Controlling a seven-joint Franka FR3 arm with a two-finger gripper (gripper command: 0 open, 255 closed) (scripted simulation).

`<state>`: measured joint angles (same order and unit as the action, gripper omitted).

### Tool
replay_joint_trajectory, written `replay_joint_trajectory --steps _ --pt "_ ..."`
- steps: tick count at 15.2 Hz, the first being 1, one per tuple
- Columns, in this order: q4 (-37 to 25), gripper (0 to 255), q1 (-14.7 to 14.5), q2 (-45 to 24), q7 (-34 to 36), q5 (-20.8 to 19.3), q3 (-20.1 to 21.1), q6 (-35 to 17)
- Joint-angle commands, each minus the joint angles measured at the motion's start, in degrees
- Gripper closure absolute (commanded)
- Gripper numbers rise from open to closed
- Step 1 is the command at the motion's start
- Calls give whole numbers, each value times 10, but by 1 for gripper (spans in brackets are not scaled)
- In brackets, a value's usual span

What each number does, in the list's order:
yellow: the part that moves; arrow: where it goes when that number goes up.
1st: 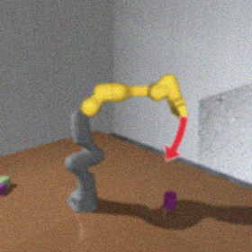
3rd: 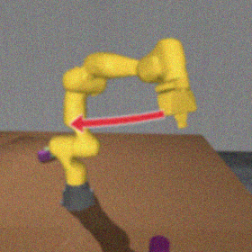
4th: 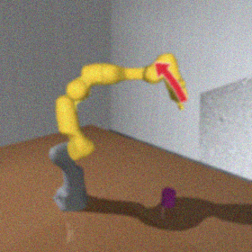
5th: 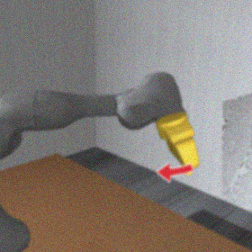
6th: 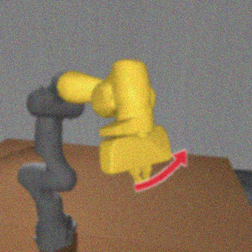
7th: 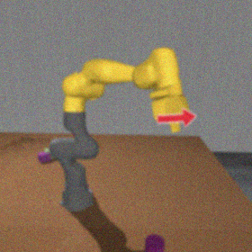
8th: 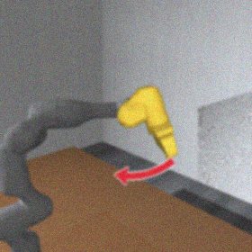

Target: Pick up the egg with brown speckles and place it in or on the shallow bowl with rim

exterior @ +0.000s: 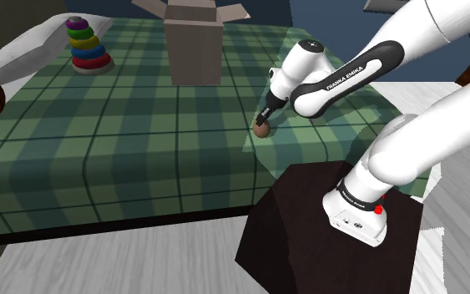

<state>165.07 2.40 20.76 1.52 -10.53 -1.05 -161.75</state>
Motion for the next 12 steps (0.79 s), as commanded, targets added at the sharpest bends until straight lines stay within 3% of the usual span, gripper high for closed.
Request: replay_joint_trajectory --steps 1,12 --pt "-4 255 -5 18 -4 6 -3 23" --pt "-41 255 -21 101 -22 25 -10 142"
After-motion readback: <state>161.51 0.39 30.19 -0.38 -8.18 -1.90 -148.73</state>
